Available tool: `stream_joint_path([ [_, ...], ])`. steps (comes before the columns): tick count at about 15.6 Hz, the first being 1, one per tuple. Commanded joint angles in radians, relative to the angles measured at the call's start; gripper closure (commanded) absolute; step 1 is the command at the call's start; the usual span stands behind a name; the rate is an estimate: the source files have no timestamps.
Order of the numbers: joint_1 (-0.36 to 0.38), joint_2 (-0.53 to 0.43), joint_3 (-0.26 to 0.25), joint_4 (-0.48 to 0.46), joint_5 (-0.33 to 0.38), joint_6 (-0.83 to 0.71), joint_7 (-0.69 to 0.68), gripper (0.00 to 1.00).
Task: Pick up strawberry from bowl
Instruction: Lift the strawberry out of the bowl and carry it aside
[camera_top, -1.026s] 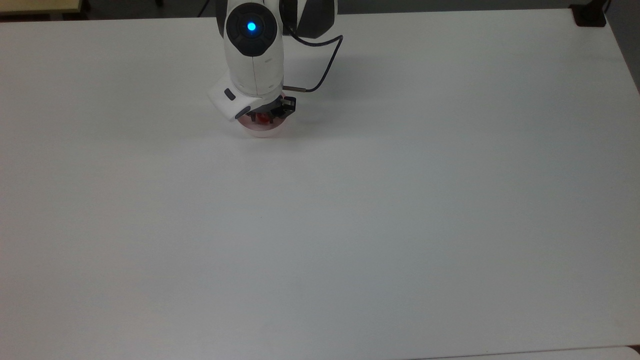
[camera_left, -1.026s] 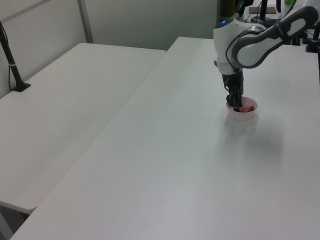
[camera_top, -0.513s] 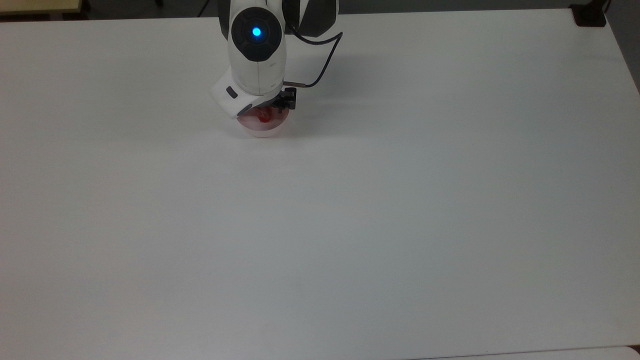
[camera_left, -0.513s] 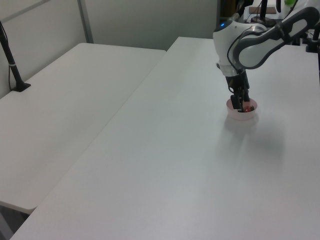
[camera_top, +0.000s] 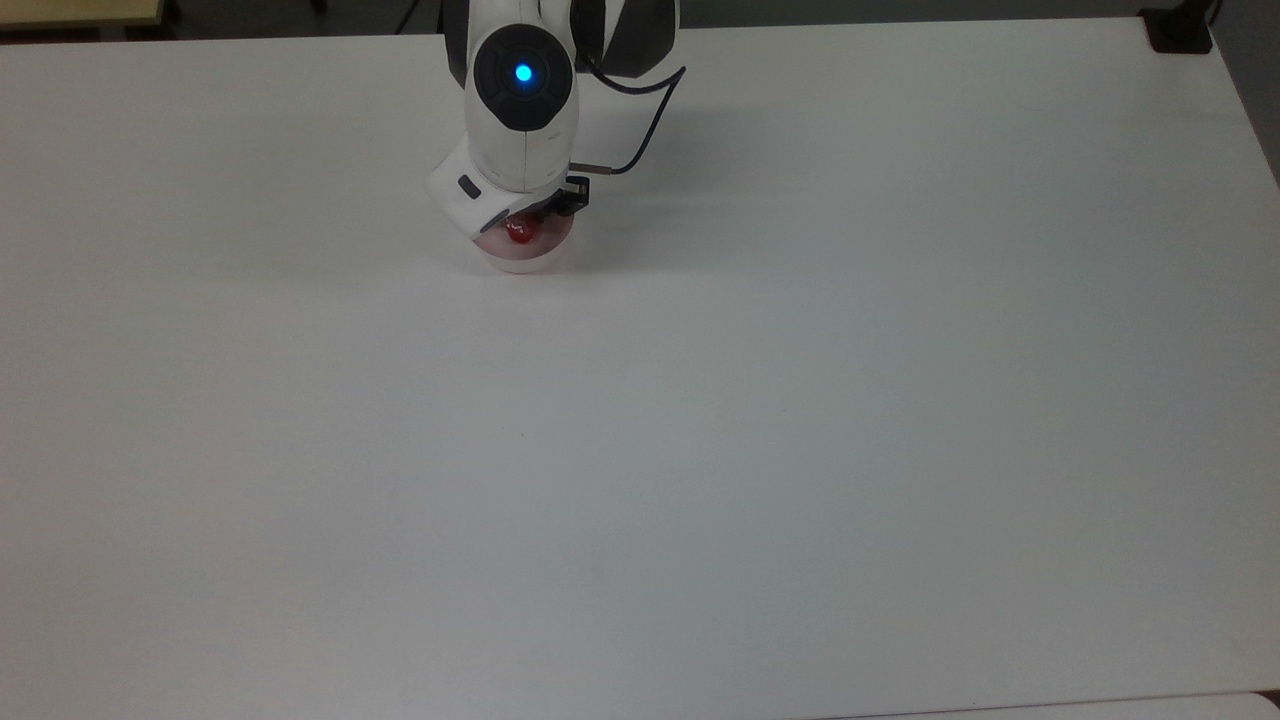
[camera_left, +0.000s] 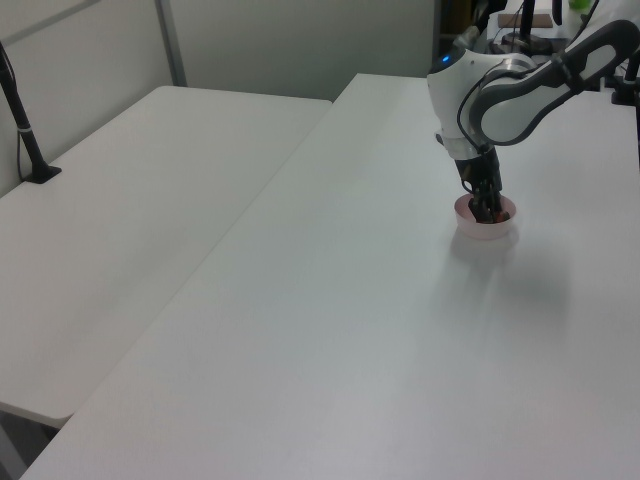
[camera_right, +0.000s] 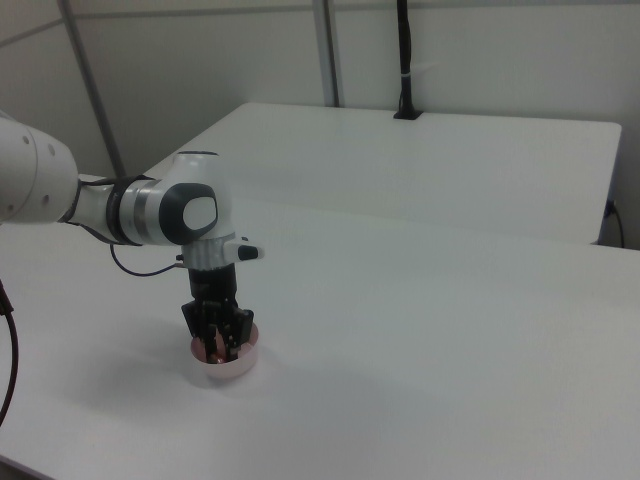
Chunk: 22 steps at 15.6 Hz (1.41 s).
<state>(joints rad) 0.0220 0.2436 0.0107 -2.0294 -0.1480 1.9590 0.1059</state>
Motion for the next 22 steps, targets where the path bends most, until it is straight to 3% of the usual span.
stream_joint_path([
  [1, -0.004, -0.056, 0.003, -0.012, -0.009, -0.014, -0.009, 0.58],
  [7, -0.043, -0.141, 0.003, 0.024, 0.027, -0.136, -0.101, 0.58],
  [13, -0.229, -0.168, 0.000, 0.014, 0.005, -0.200, -0.357, 0.58],
  [19, -0.419, -0.126, -0.001, -0.021, -0.032, -0.039, -0.528, 0.58],
  [22, -0.450, -0.063, -0.001, -0.037, -0.039, 0.090, -0.528, 0.57],
])
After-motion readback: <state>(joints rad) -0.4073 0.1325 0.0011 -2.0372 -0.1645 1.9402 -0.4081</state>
